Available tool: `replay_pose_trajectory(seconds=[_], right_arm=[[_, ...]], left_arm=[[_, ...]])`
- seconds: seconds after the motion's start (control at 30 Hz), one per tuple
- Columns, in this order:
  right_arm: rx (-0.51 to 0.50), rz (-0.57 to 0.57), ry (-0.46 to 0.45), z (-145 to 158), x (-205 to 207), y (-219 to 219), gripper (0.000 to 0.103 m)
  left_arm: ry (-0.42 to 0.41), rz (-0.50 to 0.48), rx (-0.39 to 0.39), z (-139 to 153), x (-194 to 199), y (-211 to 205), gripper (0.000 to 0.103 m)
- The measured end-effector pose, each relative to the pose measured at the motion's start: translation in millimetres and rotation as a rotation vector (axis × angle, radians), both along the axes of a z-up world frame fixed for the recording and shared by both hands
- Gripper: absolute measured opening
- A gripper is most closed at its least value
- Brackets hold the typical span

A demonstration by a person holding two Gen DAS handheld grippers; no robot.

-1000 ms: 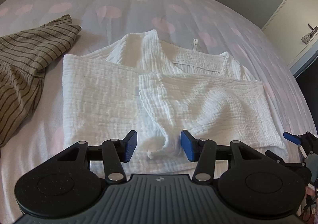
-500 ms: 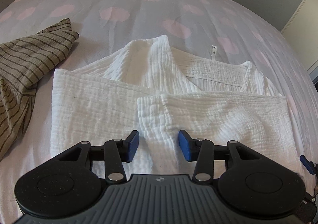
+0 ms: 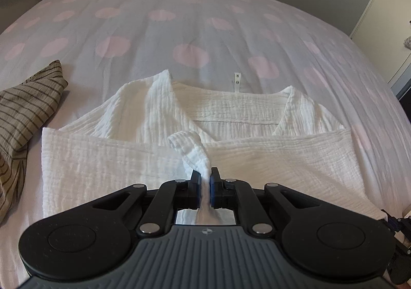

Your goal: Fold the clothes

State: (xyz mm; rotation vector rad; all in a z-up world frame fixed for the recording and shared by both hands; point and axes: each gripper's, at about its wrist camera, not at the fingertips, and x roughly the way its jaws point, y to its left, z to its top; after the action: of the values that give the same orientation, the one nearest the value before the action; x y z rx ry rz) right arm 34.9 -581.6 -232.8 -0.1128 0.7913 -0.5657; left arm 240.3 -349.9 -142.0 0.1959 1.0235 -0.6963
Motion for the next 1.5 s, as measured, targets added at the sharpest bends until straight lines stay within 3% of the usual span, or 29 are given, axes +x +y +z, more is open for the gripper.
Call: replay_pose_trajectory(seconds=[0.13, 0.23, 0.3, 0.37, 0.5, 0.57, 0.8, 1.03, 1.23, 1.5], right_arm=[[0.063, -0.003, 0.024, -5.7, -0.9, -4.0, 0.011], [0.100, -0.005, 0.012, -4.7, -2.7, -7.4, 0.011], [0.110, -0.001, 0.001, -2.8, -4.4, -7.5, 0.018], [0.101, 0.013, -0.001, 0.1, -5.3, -4.6, 0.034], [0.066, 0.060, 0.016, 7.3, -4.4, 3.1, 0.041], [0.056, 0.089, 0.037, 9.6, -3.5, 6.5, 0.046], [0.219, 0.147, 0.041, 19.6, -7.6, -6.1, 0.046], [0.381, 0.130, 0.018, 14.4, -12.7, -32.8, 0.043], [0.464, 0.103, -0.025, 4.4, -17.3, -52.1, 0.042], [0.512, 0.100, -0.091, -1.1, -16.3, -63.2, 0.036]], left_arm=[[0.049, 0.051, 0.057, -17.5, 6.8, 14.6, 0.005], [0.051, 0.047, 0.067, -18.5, 8.3, 23.6, 0.013], [0.038, 0.032, 0.075, -15.1, 7.8, 27.0, 0.018], [-0.008, -0.008, 0.098, -3.8, 4.0, 22.6, 0.022], [-0.083, -0.130, 0.136, 19.1, -6.5, -0.4, 0.028], [-0.114, -0.225, 0.158, 27.6, -14.9, -18.2, 0.037], [-0.199, -0.579, 0.214, 35.6, -51.7, -96.6, 0.041], [-0.230, -0.795, 0.226, 23.1, -73.7, -175.4, 0.043], [-0.211, -0.911, 0.221, 0.7, -77.6, -234.3, 0.043], [-0.107, -0.929, 0.205, -31.6, -73.1, -275.3, 0.043]])
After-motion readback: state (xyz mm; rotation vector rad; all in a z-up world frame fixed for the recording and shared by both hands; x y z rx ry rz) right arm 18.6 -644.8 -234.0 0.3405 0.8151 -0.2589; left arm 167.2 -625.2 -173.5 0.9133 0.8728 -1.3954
